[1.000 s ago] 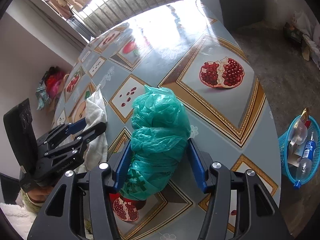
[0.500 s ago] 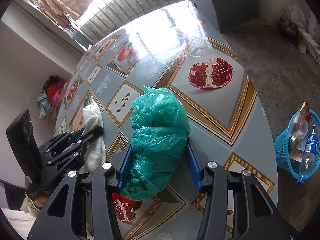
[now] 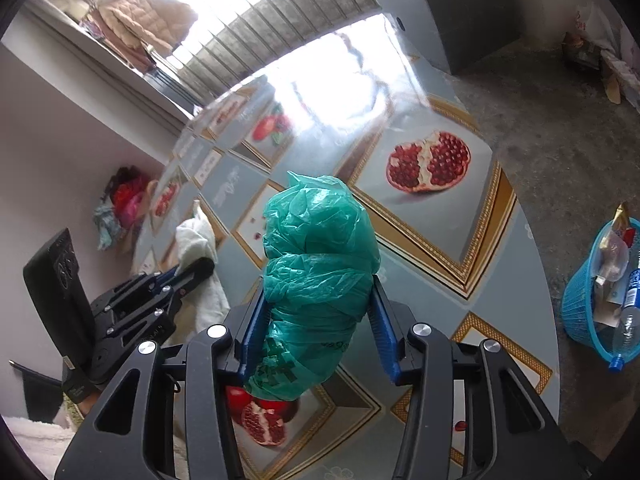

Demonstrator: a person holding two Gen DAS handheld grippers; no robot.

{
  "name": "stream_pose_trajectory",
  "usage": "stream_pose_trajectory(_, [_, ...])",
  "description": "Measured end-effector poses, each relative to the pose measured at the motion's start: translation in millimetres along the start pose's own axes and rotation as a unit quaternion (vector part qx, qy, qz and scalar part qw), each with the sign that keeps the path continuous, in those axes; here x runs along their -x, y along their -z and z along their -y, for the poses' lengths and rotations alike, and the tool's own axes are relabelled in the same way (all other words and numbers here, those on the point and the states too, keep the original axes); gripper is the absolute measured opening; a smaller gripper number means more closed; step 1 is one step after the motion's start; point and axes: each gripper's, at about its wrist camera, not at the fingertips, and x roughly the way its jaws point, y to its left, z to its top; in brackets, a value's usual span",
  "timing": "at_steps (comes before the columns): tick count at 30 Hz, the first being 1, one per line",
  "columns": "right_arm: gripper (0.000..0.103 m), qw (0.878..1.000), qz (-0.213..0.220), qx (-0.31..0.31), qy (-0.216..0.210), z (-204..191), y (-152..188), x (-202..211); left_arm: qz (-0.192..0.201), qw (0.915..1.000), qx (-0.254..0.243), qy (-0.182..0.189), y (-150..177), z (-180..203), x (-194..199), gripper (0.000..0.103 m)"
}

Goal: Collect trash
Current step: 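Carry cloth and green bag over the wastebasket and open both tools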

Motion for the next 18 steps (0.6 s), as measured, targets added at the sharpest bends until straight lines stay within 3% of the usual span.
stream_pose_trajectory(5, [0.046,0.998,0.067,-0.012,-0.018,14,0,44,0.023,0.9988,-0.025,0.036,-26,22,14,0.009])
stream_pose_trajectory(9, [0.046,0.991,0.126,-0.046,0.005,51,5,93,0.042,0.9928,-0.056,0.097,-59,63,21,0.009])
stream_pose_trajectory(13, [0.046,0.975,0.19,-0.095,0.069,105,21,155,0.047,0.9807,-0.093,0.165,-92,118,18,0.009])
stream_pose_trajectory(18, [0.046,0.939,0.233,-0.153,0.203,176,56,212,0.0,0.9603,-0.155,0.232,-116,210,-15,0.009])
